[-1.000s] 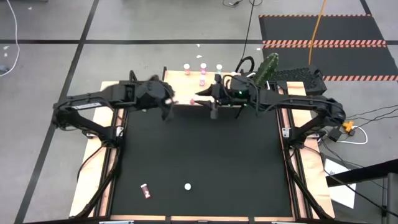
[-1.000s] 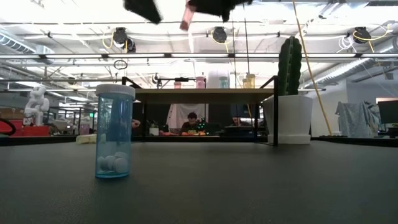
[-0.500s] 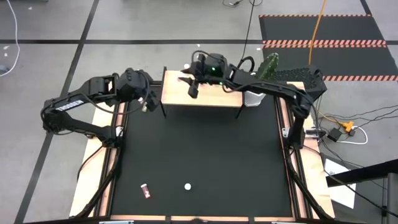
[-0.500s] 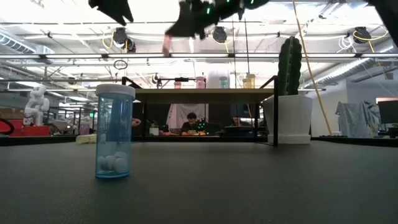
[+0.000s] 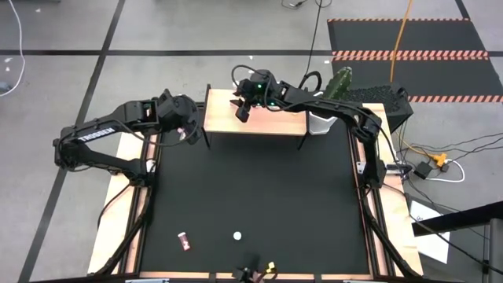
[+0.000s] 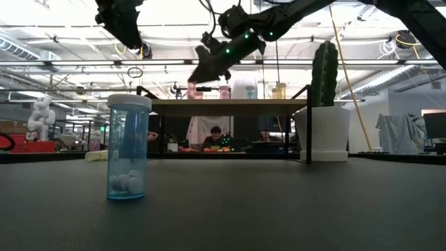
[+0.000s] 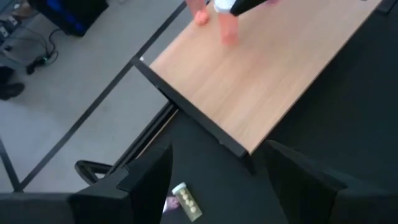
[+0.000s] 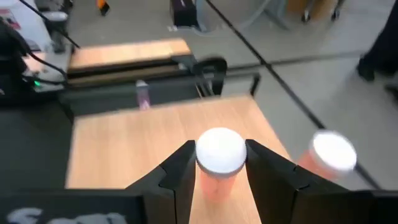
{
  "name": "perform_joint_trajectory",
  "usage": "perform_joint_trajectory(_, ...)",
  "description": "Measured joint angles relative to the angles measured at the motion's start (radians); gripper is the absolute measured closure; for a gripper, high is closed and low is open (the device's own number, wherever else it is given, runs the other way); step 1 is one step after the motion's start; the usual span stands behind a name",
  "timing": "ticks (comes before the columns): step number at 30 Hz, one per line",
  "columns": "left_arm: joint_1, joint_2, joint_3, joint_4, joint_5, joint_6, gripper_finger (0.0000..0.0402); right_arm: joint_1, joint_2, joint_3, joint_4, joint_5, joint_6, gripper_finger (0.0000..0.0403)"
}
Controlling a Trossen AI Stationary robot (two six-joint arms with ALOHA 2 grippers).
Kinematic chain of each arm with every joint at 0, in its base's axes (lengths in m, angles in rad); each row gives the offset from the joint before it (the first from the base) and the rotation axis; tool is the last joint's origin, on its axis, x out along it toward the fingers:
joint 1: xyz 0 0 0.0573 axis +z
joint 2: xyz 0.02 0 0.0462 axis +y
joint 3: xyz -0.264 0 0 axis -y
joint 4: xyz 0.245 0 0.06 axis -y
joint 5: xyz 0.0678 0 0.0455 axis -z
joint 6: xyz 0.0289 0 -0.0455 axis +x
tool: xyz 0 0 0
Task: Pick and place medicine bottles onto shelf by color
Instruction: Put the top red pill bottle on the shelf aligned with the other red pill bottle
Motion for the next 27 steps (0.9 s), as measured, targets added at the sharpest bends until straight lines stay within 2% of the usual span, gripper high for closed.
perform_joint_trajectory(5, 0.018, 0.000, -0.012, 0.002, 0.001, 0.008, 0.0146, -0.019, -0.003, -0.007, -0.018, 0.031, 0.011, 0.0277)
perform_joint_trajectory(21, 0.105, 0.000, -0.012, 0.106, 0.030, 0.103, 0.0146, -0.037, -0.001, -0.014, -0.048, -0.034, 0.011, 0.0276)
perform_joint_trajectory(27, 0.123, 0.000, -0.012, 0.121, 0.030, 0.104, 0.0146, -0.041, -0.003, -0.052, -0.004, -0.034, 0.031, 0.0252)
